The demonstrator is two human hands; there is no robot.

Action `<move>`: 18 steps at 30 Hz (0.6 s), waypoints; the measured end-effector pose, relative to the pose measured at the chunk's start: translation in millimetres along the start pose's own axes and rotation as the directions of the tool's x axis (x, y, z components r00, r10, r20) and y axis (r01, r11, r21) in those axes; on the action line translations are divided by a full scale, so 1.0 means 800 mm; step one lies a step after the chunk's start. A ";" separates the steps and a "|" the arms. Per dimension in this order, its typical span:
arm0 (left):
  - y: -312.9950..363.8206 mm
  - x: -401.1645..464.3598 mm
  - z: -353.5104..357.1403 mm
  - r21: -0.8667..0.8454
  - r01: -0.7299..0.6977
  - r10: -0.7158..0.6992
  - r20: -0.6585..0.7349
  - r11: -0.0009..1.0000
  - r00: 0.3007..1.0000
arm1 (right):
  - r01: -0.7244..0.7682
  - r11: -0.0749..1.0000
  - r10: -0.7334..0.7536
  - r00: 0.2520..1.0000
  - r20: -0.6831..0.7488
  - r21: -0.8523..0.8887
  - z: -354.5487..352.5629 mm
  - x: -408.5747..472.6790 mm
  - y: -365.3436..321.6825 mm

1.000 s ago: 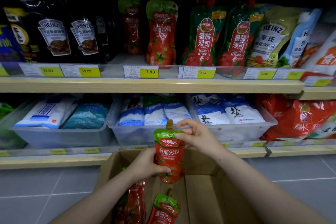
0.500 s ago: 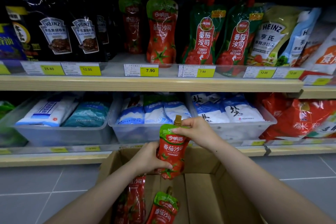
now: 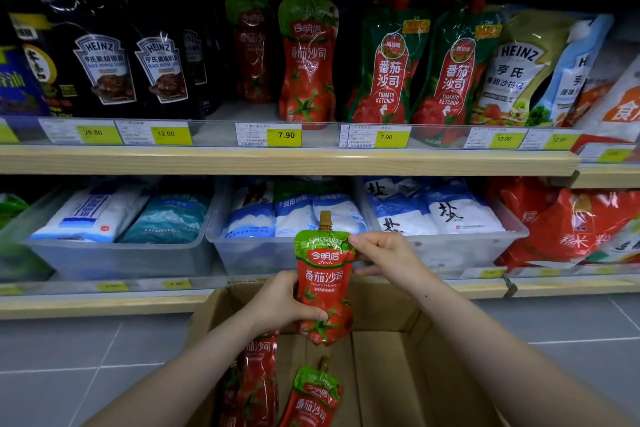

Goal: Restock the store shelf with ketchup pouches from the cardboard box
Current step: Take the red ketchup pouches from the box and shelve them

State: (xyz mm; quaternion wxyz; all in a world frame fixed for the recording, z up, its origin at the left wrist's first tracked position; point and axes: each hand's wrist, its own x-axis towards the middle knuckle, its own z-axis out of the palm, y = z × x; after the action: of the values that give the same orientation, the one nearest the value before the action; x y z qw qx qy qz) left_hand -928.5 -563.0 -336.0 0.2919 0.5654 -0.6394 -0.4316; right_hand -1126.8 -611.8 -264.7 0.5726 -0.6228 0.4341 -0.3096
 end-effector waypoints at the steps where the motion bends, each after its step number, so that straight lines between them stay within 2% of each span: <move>1: 0.003 0.000 -0.001 0.014 -0.005 0.005 -0.018 1.000 1.000 | -0.010 1.000 0.011 0.999 0.036 -0.014 0.001 -0.003 0.001; 4: 0.020 0.002 -0.006 0.059 -0.017 0.022 -0.086 0.998 0.996 | -0.035 0.996 0.044 0.992 0.118 -0.079 0.007 -0.013 0.003; 7: 0.051 0.007 -0.019 0.105 -0.059 0.073 -0.132 0.993 0.989 | 0.014 0.999 -0.011 0.998 0.067 -0.047 0.005 -0.013 -0.023; 13: 0.142 0.021 -0.087 0.200 -0.163 0.217 -0.288 0.966 0.933 | 0.246 0.969 -0.246 0.969 0.025 -0.019 -0.006 -0.003 -0.131; 16: 0.191 0.027 -0.129 0.175 -0.210 0.259 -0.331 0.962 0.907 | 0.384 0.923 -0.385 0.923 -0.010 -0.033 -0.006 0.005 -0.192; 18: 0.223 0.031 -0.158 0.224 -0.256 0.327 -0.391 0.941 0.860 | 0.463 0.883 -0.466 0.884 -0.030 -0.070 -0.007 0.014 -0.229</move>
State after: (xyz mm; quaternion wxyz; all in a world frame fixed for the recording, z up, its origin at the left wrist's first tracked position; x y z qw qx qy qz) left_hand -908.6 -617.1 -123.7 0.4379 0.5639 -0.6723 -0.1955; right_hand -1093.1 -630.3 -85.2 0.4524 -0.7184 0.2947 -0.4386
